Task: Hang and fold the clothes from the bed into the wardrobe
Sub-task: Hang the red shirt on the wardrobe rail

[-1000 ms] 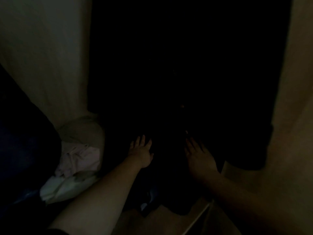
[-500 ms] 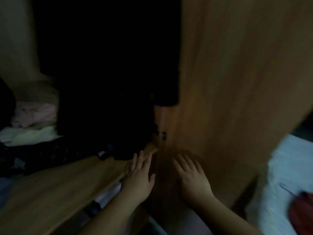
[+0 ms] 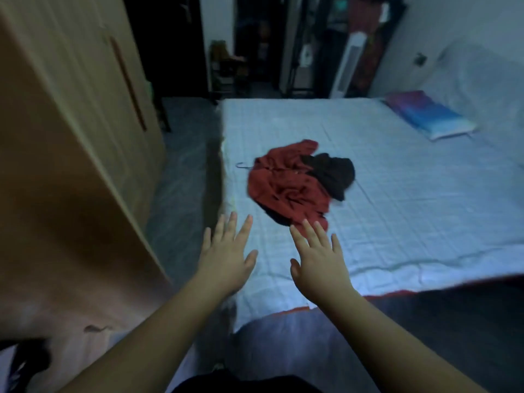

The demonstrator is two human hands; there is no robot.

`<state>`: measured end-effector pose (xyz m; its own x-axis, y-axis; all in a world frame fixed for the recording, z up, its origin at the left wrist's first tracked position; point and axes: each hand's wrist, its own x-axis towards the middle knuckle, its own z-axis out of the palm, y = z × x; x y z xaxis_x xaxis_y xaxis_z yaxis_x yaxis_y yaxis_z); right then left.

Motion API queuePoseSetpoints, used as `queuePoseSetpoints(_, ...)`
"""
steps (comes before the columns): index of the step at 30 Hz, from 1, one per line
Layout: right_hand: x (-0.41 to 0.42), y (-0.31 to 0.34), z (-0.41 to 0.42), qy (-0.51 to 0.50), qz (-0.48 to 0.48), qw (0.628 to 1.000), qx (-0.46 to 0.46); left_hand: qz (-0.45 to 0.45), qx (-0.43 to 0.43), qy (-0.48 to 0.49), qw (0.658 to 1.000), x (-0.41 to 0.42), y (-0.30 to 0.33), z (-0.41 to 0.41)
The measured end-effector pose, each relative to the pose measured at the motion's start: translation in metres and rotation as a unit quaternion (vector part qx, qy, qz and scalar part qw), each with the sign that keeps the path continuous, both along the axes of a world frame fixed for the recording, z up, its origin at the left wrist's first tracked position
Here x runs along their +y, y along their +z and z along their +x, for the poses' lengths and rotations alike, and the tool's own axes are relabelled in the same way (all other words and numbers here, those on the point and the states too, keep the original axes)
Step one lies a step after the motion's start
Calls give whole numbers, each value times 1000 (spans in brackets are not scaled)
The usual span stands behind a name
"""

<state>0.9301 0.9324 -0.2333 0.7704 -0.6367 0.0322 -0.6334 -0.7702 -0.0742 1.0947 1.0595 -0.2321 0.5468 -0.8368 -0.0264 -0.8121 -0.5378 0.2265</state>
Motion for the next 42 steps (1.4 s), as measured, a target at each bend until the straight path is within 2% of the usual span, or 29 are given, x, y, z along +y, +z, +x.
queuePoseSetpoints(4, -44, -9, -37, -70, 16, 997, -18, 2, 1, -50, 999, -59, -13, -10)
queuePoseSetpoints(8, -90, -18, -38, -89, 27, 996, -10, 12, 23, -48, 998, -113, -26, 3)
queuePoseSetpoints(17, -239, -49, 28, -80, 66, 994, 24, 38, 44, -32, 998, -259, -68, 62)
queuePoseSetpoints(25, -336, -77, 73, -81, 123, 989, 0, 32, 49, -7, 998, -359, -77, 115)
queuePoseSetpoints(28, -365, -102, 72, -62, 147, 987, 25, 19, 57, 9, 998, -380, -91, 120)
queuePoseSetpoints(32, -427, -132, 94, -14, 155, 987, 48, 34, 76, 75, 994, -409, -118, 126)
queuePoseSetpoints(36, -487, -151, 129, 70, 165, 982, 53, 36, 79, 142, 986, -440, -134, 127)
queuePoseSetpoints(42, -560, -191, 201, 133, 143, 979, 60, 42, 103, 207, 972, -476, -181, 155)
